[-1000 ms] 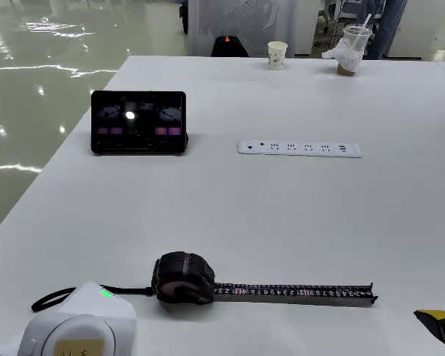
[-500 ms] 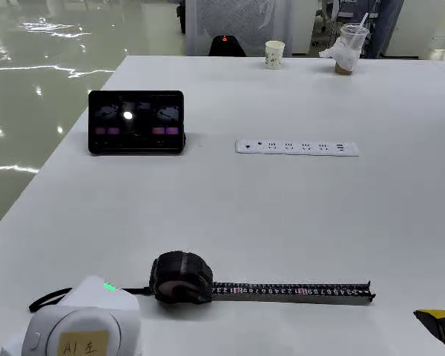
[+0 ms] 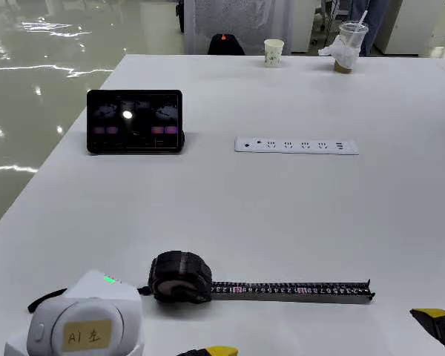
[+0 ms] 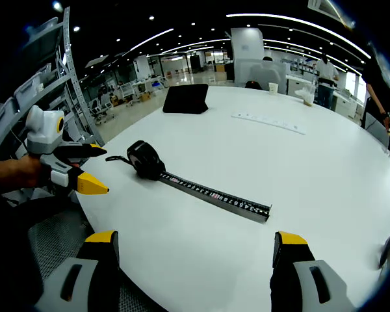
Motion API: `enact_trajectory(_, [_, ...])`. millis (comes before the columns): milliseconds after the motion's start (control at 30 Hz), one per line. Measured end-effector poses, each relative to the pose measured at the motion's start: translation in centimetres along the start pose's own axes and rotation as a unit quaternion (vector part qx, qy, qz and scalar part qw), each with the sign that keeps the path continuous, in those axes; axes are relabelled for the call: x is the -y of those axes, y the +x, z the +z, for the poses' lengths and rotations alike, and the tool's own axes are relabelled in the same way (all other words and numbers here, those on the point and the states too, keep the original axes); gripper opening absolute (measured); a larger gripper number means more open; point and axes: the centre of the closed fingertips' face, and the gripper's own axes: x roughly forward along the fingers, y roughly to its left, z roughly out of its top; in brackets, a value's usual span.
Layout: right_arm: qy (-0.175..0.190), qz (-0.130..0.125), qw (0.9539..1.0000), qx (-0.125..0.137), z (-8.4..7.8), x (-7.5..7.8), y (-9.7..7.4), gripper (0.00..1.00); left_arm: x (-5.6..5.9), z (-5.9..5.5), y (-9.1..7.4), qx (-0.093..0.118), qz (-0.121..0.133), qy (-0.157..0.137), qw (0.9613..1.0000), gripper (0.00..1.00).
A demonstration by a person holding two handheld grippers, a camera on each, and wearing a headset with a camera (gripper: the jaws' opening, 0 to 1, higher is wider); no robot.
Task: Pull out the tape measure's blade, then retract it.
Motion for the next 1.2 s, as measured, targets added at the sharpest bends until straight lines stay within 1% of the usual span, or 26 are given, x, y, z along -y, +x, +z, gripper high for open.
enact_trajectory(100, [-0.009,0.008,0.9999,0.002,0.0,0.1,0.1,0.99,-0.3,0.2,0.2,0.003,0.009,0.000,1.0000,0.99])
enact_trajectory(233, [-0.027,0.016,0.9995,0.002,0.2,0.4,0.3,0.99,-0.6,0.5,0.7,0.006,0.012,-0.007,0.9999,0.99])
enact_trajectory(400, [-0.042,0.025,0.9988,-0.004,0.2,1.0,0.6,0.97,-0.8,0.8,1.2,0.009,0.017,-0.013,0.9997,0.99])
enact_trajectory(633, [-0.066,0.036,0.9971,-0.007,0.2,1.4,0.9,0.96,-1.0,0.9,1.9,0.010,0.021,-0.023,0.9995,0.99])
enact_trajectory(800, [-0.079,0.041,0.9960,-0.012,0.1,1.8,1.3,0.96,-1.3,1.0,2.4,0.012,0.026,-0.028,0.9992,0.99])
enact_trajectory(900, [-0.089,0.050,0.9947,-0.014,-0.1,2.0,1.4,0.93,-1.5,0.9,2.7,0.012,0.030,-0.034,0.9989,0.99])
enact_trajectory(1033, [-0.106,0.055,0.9926,-0.023,-0.6,2.4,1.7,0.91,-1.8,0.8,3.2,0.011,0.034,-0.039,0.9986,0.99])
enact_trajectory(1067, [-0.115,0.055,0.9916,-0.022,-0.6,2.6,1.7,0.90,-1.8,0.7,3.4,0.010,0.036,-0.043,0.9984,0.99])
enact_trajectory(1200, [-0.130,0.057,0.9897,-0.020,-0.6,3.2,1.8,0.87,-1.9,0.8,3.8,0.011,0.038,-0.049,0.9980,0.99])
